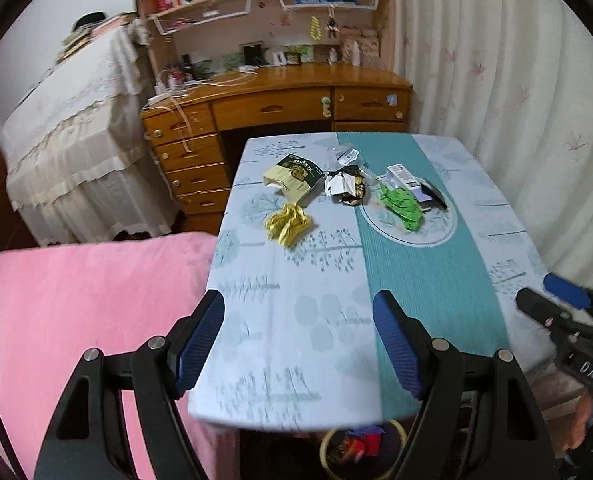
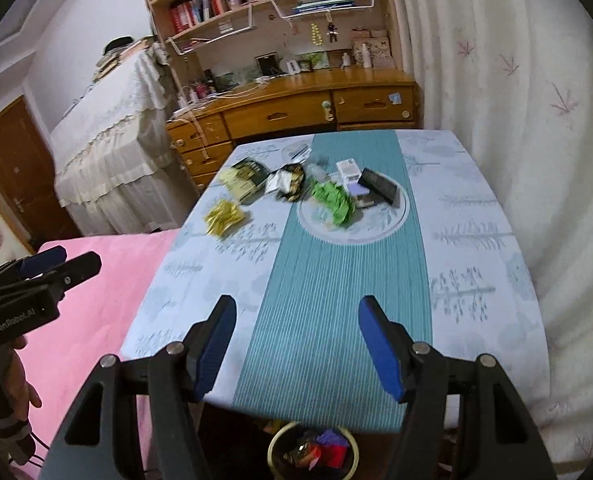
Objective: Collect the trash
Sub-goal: 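Raise both tools back toward the table, then grasp the yellow crumpled paper with the left tool while the right tool grasps the green crumpled paper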
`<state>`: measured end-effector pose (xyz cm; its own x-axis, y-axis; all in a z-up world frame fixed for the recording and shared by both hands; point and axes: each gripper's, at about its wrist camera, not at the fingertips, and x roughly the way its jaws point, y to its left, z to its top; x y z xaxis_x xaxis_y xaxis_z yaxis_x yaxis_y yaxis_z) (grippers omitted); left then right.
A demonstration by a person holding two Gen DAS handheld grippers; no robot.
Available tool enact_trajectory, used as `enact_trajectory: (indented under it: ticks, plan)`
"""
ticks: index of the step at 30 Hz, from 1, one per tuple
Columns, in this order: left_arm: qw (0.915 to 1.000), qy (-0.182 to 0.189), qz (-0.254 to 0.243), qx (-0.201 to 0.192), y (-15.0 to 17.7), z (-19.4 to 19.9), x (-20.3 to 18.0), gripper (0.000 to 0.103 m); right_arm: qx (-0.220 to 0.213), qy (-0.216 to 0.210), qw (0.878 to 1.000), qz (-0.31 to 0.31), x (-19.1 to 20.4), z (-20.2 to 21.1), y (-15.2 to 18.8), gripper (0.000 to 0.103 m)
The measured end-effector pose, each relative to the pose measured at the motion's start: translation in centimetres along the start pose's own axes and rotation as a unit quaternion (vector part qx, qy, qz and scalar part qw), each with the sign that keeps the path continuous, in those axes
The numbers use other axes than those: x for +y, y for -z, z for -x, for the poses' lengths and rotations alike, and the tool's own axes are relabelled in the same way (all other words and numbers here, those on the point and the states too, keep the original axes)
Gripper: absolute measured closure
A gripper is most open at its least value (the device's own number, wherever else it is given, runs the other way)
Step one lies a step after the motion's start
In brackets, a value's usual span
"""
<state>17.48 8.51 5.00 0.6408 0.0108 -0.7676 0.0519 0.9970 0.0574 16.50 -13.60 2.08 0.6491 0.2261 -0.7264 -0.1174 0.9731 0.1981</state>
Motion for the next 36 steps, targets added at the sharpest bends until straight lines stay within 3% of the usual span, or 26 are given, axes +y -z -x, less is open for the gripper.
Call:
enact_trajectory:
  ticks: [9,16,27,31,35,36]
  plan:
    - [0.9952,0.060,-0.031,0.070,-7.3,-14.0,4.0,0.028,0.046,0.054,0.997,-0.036,-0.4,-11.8,-6.8,0.039]
    - [0.9869,0.096,-0.038,0.124,-9.3,-23.7,5.1,0.028,0.091,0.103,0.989,-0.048,-1.6,-20.9,-8.9,0.039]
    - [0.9709,0.138,-0.079,0.179,-9.4,-30.4,3.3,0.028,0.113,0.160,0.980,-0.023,-1.8,-27.9,-10.2,0.040]
    - [0.9675,0.134,-0.098,0.191,-9.1,-32.0,2.7,0.028,0.124,0.166,0.978,-0.017,-1.7,-29.2,-10.1,0.059]
    - [0.9650,0.143,-0.105,0.193,-8.9,-32.8,2.8,0.055,0.114,0.151,0.981,-0.035,-1.8,-28.4,-9.9,0.063]
    - [0.9643,0.146,-0.107,0.193,-8.9,-33.0,2.8,0.056,0.113,0.147,0.982,-0.040,-1.8,-28.2,-9.8,0.063]
